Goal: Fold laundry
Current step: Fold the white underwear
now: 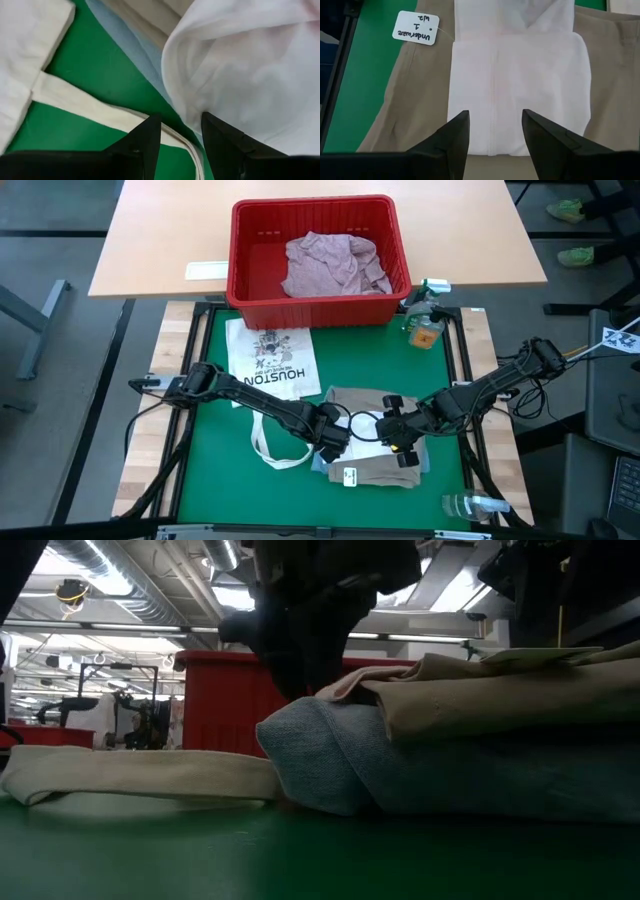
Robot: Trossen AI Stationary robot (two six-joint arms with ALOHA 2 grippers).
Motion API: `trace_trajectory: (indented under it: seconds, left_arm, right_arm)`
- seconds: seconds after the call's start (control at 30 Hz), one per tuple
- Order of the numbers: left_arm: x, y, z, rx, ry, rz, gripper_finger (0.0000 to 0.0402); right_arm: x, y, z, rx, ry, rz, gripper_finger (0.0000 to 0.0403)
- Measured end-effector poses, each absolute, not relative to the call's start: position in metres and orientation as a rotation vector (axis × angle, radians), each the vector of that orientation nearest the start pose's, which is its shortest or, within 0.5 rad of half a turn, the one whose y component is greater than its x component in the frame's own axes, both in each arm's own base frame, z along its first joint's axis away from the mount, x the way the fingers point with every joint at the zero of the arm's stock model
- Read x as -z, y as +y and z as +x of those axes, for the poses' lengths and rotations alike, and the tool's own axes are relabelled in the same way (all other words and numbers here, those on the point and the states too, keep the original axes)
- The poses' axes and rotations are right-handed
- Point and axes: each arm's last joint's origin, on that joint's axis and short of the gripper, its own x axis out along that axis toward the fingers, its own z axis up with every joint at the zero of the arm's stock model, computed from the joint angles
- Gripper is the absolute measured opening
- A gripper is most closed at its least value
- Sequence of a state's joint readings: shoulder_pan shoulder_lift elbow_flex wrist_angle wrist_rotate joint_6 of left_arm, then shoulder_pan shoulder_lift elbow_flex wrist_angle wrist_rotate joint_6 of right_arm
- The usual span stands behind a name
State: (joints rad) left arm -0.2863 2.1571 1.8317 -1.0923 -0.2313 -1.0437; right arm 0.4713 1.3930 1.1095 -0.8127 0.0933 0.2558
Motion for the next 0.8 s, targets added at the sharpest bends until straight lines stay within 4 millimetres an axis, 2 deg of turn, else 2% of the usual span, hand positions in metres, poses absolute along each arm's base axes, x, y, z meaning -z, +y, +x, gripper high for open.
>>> trace_trajectory:
  seconds: [0.17,0.67,0.8]
  left_arm:
    - [-0.2084,-0.1151,0.4173,-0.638,1.199,-0.475,0.0124]
    - [-0.2098,-0.1142,0.4173,-0.632,1.201,-0.483,0.0007]
    - [-0.2109,-0.1135,0.4172,-0.63,1.192,-0.455,0.0002]
  right_arm:
    - [-0.2665,0.12,0.2413,-0.201,1.088,-0.078,0.0182]
    - [-0.2665,0.1199,0.2413,-0.2,1.088,-0.078,0.0182]
    - [-0.2665,0.1199,0.2413,-0.2,1.088,-0.078,0.0182]
